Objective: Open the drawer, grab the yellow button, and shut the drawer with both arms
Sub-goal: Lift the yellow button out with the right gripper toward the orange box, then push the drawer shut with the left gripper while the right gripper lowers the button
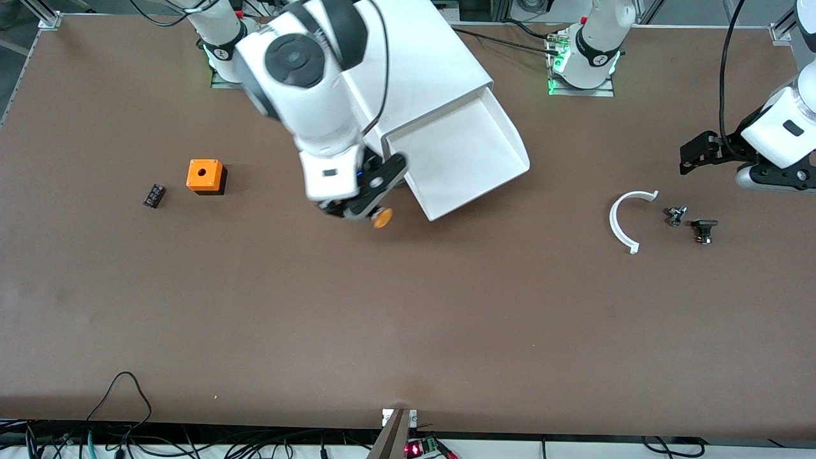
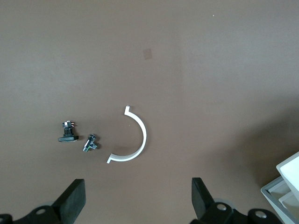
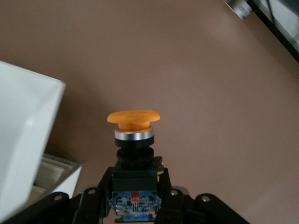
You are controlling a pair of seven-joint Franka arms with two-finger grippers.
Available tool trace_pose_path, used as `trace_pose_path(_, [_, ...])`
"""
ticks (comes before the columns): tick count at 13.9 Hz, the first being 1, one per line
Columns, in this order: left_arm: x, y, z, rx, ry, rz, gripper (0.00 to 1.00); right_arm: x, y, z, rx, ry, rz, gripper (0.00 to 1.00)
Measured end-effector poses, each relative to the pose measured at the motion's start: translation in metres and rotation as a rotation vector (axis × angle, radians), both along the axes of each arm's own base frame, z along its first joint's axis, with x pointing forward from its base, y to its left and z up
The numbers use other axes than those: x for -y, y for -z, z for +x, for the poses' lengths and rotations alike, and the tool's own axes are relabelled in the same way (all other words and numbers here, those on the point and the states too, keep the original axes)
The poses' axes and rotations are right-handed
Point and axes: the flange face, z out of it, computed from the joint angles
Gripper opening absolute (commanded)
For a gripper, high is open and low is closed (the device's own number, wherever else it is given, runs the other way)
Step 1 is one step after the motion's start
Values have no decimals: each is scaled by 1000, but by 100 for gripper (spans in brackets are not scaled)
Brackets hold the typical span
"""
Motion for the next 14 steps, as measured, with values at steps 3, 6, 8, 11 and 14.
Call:
trace_pose_path(3, [1,16,7,-29,-5,-23,100,53,25,25,-49,184,-54,12])
trace_pose_path(6, [13,61,27,-31,-62,-100,100,100,64,37,-116,295,-108,11])
trace_pose_path(8, [42,114,35,-32,-141,-117,100,138,96,43,-169,365,-151,11])
trace_pose_path(11, [124,167,27,-15,-255,-113,100,202,126,54,-221,434,-172,11])
trace_pose_path(14, [175,203,16,14,-338,-123,100,239,154,57,-195,430,-159,11])
